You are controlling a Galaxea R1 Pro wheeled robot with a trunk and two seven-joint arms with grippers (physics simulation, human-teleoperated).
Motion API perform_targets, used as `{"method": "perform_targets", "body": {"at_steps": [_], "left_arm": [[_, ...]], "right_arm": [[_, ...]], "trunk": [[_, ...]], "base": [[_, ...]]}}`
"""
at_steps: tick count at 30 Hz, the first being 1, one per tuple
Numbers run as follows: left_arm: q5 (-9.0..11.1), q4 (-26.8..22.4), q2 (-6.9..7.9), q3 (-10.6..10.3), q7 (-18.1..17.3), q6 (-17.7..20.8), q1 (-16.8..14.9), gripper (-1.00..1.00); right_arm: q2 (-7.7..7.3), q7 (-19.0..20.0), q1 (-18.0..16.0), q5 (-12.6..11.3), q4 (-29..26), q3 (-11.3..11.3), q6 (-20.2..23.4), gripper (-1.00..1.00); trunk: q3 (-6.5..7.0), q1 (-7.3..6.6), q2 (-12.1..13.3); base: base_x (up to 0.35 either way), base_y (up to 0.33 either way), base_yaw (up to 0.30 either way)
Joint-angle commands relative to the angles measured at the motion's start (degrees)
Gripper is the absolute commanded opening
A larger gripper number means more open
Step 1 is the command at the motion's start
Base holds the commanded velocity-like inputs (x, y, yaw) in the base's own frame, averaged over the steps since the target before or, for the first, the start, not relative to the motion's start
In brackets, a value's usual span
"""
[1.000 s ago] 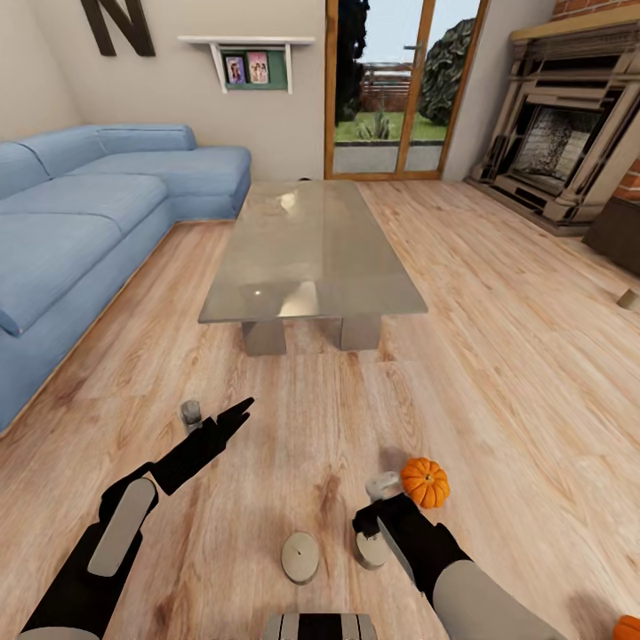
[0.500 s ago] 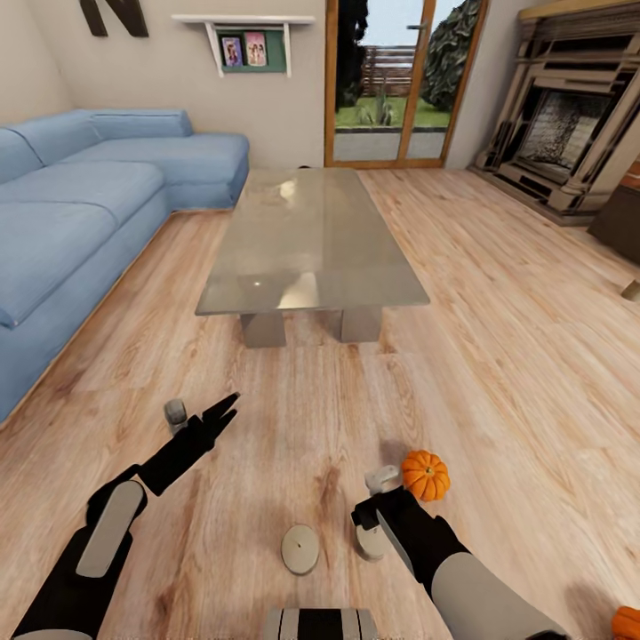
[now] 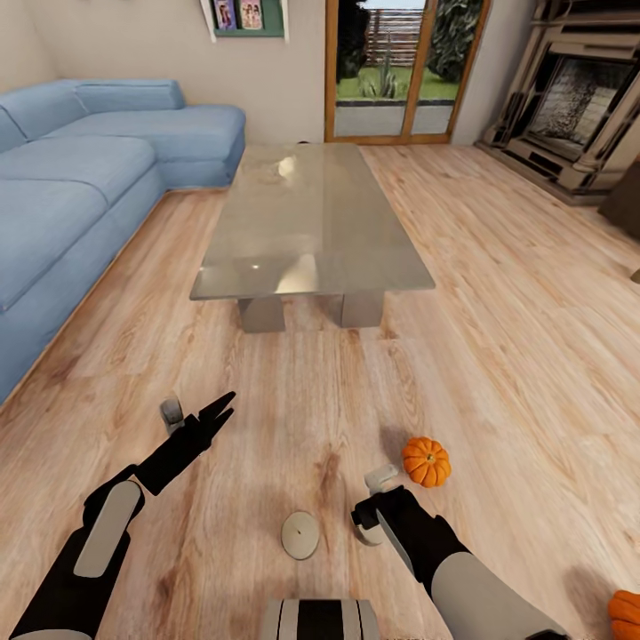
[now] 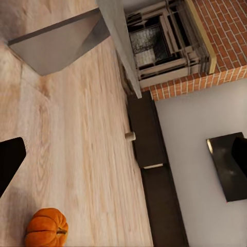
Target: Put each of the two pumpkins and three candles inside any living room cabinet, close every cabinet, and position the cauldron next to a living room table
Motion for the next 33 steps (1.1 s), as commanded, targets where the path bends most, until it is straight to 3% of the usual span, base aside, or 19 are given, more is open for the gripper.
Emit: {"method": "perform_targets", "body": {"at_steps": [1,25,26,33], "left_arm": [[0.0,0.0,0.00,0.0,0.0,0.0,0.0,1.00],[0.0,-0.1,-0.18,-0.2,0.0,0.0,0.0,1.00],[0.0,-0.1,-0.18,-0.2,0.0,0.0,0.0,1.00],[0.0,-0.1,-0.18,-0.1,0.0,-0.1,0.0,1.00]], "right_arm": [[0.00,0.0,0.0,0.0,0.0,0.0,0.0,1.00],[-0.44,-0.2,0.0,0.2,-0.7,-0.3,-0.3,1.00],[-0.44,-0.2,0.0,0.2,-0.7,-0.3,-0.3,-1.00],[-0.45,-0.2,0.0,0.1,-0.7,-0.3,-0.3,-1.00]], "trunk": [[-0.23,0.02,0.0],[-5.55,0.64,-0.3],[-5.77,0.67,-0.4],[-6.65,0.77,-0.4]], "base": [[0.000,0.000,0.000],[0.000,0.000,0.000],[0.000,0.000,0.000],[0.000,0.000,0.000]]}}
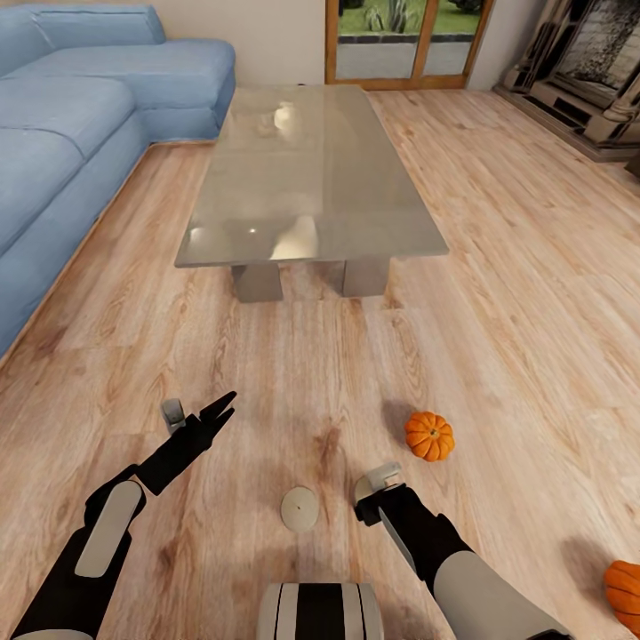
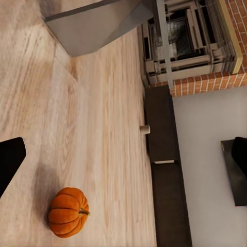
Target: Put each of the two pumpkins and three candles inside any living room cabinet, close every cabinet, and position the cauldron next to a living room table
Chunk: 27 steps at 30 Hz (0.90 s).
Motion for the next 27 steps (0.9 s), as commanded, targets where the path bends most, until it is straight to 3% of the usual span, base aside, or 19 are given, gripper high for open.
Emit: {"method": "perform_targets", "body": {"at_steps": [1,14,21,27], "left_arm": [[0.0,0.0,0.00,0.0,0.0,0.0,0.0,1.00],[0.0,0.0,0.00,0.0,-0.1,0.0,0.0,1.00],[-0.1,0.0,0.00,-0.1,-0.1,0.0,0.0,1.00],[-0.1,0.0,0.00,-0.1,0.0,0.0,0.0,1.00]], "right_arm": [[0.00,-0.1,0.0,0.0,0.0,0.0,0.0,-1.00],[-0.08,0.1,-0.1,0.0,-0.4,0.0,0.5,-1.00],[-0.27,0.2,0.2,-0.2,-11.3,0.2,7.2,-1.00],[-0.34,0.2,0.6,-0.3,-14.5,0.2,8.7,-1.00]], "trunk": [[0.00,0.00,0.0],[0.00,0.00,0.0],[0.00,0.00,0.0],[0.00,0.00,0.0]], "base": [[0.000,0.000,0.000],[0.000,0.000,0.000],[0.000,0.000,0.000],[0.000,0.000,0.000]]}}
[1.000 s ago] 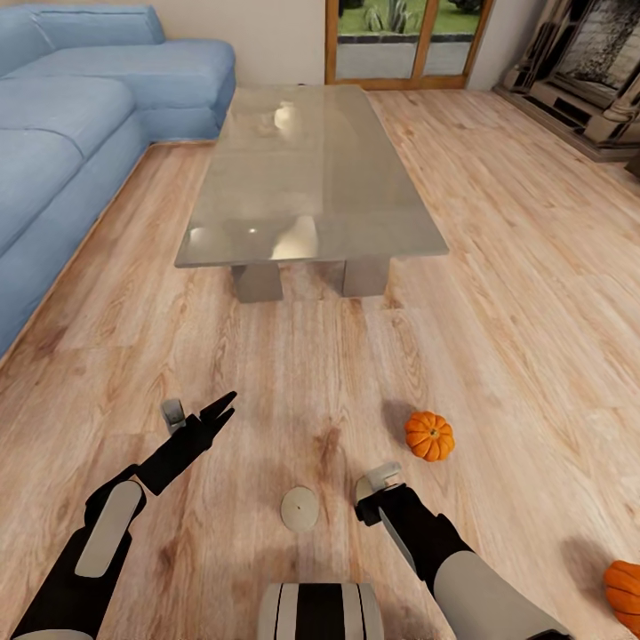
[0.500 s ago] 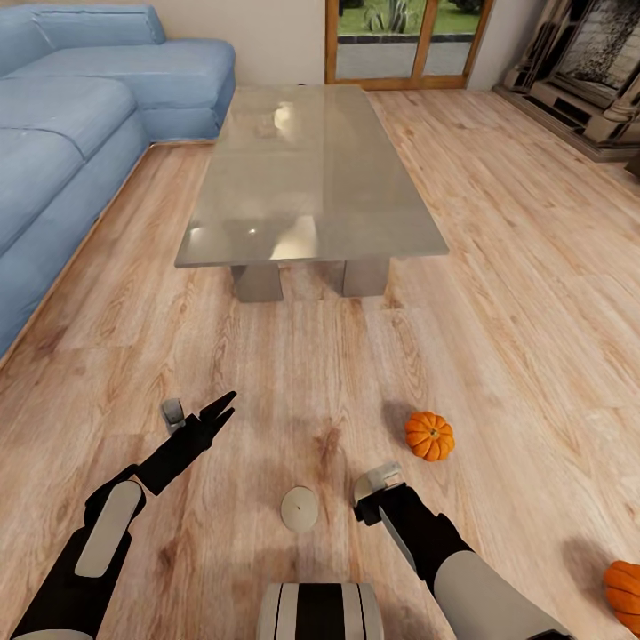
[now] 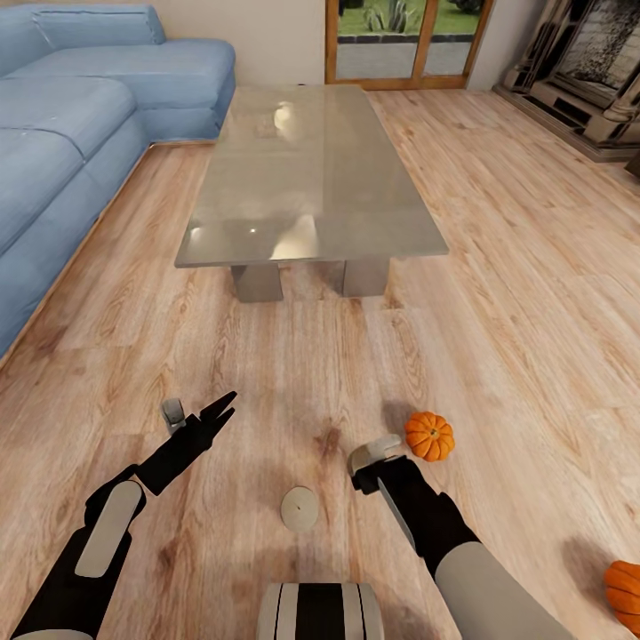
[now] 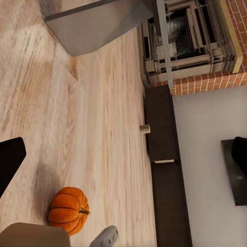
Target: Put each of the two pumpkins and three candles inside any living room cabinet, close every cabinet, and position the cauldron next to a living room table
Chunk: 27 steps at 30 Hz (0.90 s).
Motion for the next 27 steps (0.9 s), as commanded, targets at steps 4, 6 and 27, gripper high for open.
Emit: {"method": "perform_targets", "body": {"at_steps": [4,6,27], "left_arm": [[0.0,0.0,0.00,0.0,0.0,0.0,0.0,1.00],[0.0,0.0,0.00,0.0,0.0,0.0,0.0,1.00],[-11.4,0.6,0.69,-0.7,19.3,1.4,-0.1,1.00]], "right_arm": [[0.00,0.0,0.0,0.0,-0.8,0.0,1.5,-1.00],[0.00,0.0,0.0,-0.1,-1.3,0.0,2.0,-1.00],[-8.80,22.0,0.1,-1.6,-14.8,-1.5,16.0,-1.00]], "trunk": [[0.00,0.00,0.0],[0.00,0.00,0.0],[0.00,0.00,0.0]], "base": [[0.000,0.000,0.000],[0.000,0.000,0.000],[0.000,0.000,0.000]]}}
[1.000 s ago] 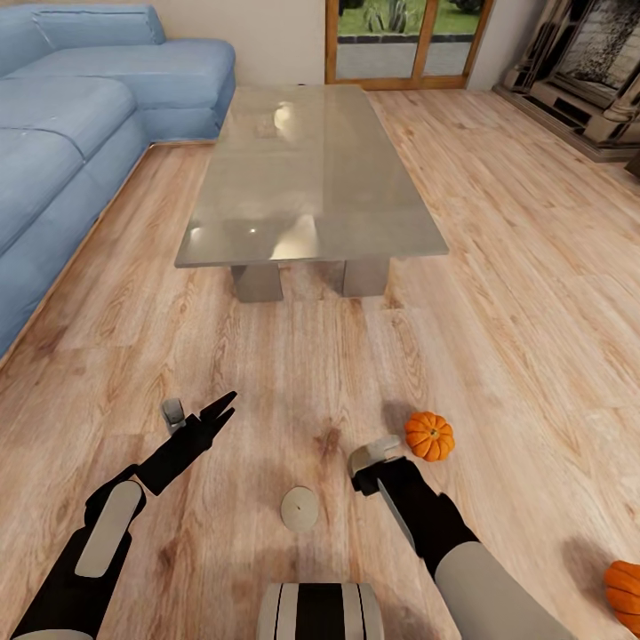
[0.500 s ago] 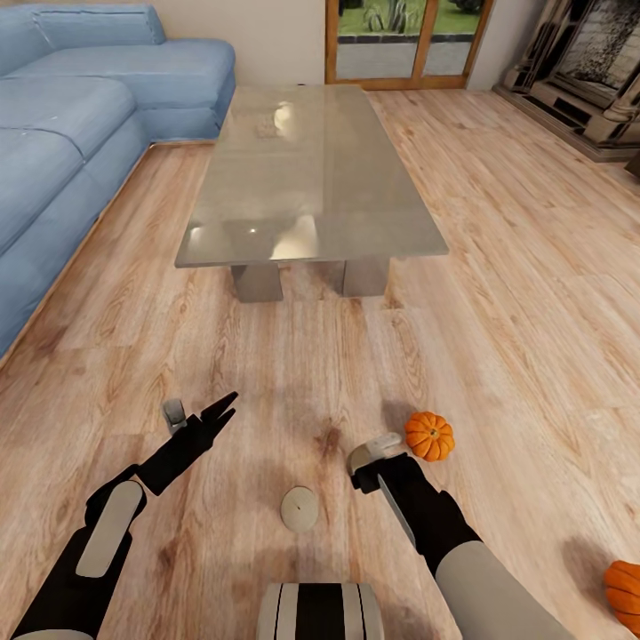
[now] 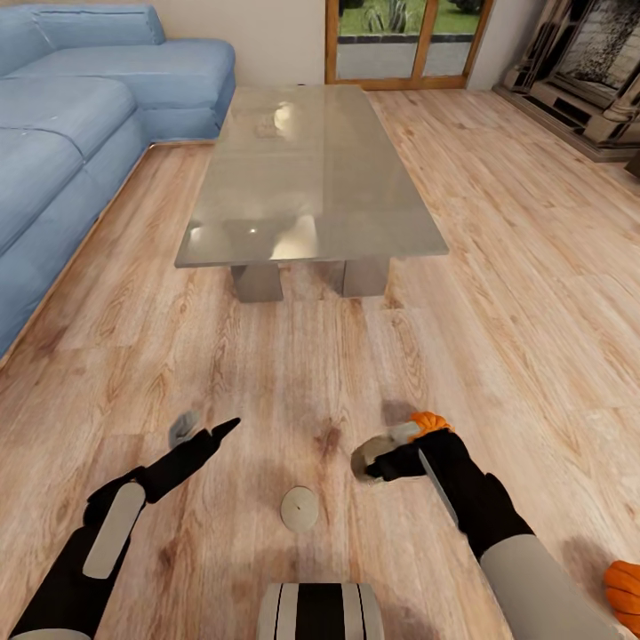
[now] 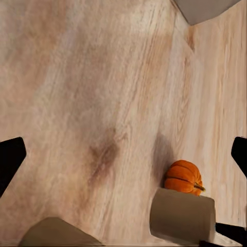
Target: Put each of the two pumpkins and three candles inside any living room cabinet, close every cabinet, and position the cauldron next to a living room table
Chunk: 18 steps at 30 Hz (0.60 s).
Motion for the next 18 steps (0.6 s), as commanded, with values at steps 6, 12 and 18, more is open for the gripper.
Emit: {"method": "perform_targets", "body": {"at_steps": [6,12,18], "left_arm": [[-0.3,0.5,1.80,-0.2,1.0,0.0,0.1,1.00],[-0.4,1.9,1.91,-0.9,8.3,-0.1,0.1,1.00],[-0.6,1.9,1.50,-12.7,28.4,-0.1,0.1,1.00]], "right_arm": [[-5.53,10.5,0.0,-0.3,-7.3,-5.4,2.1,-1.00],[-9.86,22.4,0.0,-0.2,-8.4,-9.0,2.3,-1.00],[-11.13,28.2,0.0,-0.1,-8.6,-13.6,2.2,-1.00]], "trunk": [[-0.01,0.01,0.0],[-0.01,0.01,0.0],[-0.01,0.01,0.0]], "base": [[0.000,0.000,0.000],[0.000,0.000,0.000],[0.000,0.000,0.000]]}}
